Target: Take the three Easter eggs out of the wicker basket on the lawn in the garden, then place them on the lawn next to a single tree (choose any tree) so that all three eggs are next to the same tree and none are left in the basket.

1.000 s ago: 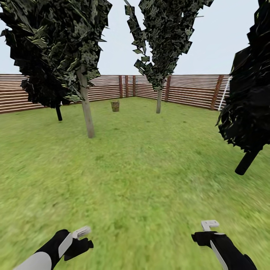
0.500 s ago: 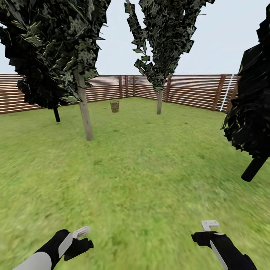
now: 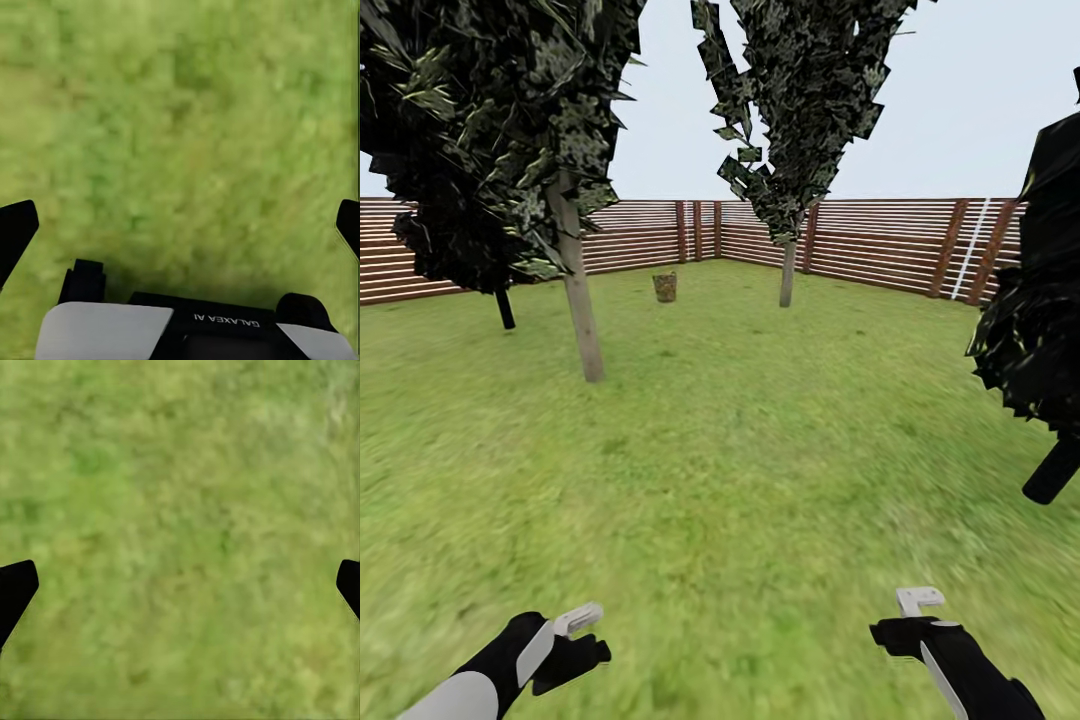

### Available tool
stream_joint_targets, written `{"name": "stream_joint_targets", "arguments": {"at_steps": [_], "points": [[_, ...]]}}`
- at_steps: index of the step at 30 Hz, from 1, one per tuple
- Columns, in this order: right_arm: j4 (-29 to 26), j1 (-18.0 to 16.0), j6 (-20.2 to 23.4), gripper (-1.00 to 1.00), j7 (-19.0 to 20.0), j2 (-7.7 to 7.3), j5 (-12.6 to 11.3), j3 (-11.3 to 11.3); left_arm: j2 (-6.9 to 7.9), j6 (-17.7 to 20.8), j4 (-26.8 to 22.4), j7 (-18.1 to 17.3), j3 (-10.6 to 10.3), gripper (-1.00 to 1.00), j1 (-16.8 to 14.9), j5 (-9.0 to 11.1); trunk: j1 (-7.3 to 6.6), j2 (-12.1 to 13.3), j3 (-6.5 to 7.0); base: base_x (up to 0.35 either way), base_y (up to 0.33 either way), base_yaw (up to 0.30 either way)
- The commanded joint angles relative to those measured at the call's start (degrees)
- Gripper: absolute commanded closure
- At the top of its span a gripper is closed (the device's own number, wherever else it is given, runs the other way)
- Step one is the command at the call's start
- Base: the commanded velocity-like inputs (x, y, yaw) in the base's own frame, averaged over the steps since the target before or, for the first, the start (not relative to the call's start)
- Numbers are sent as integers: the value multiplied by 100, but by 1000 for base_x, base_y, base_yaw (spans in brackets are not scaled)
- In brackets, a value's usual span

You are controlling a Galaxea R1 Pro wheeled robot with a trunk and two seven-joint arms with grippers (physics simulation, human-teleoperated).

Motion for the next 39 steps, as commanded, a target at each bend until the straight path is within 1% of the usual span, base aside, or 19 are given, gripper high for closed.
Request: {"name": "stream_joint_targets", "arguments": {"at_steps": [1,39], "points": [[-10,-2,33,-100,24,0,28,-11,-5,34,-7,-24,48,-100,-2,-32,3,-3,-6,344,0,0],[19,-2,34,-100,2,9,69,-2,-16,34,-7,-24,48,-100,-2,-32,3,-3,-6,344,0,0]]}}
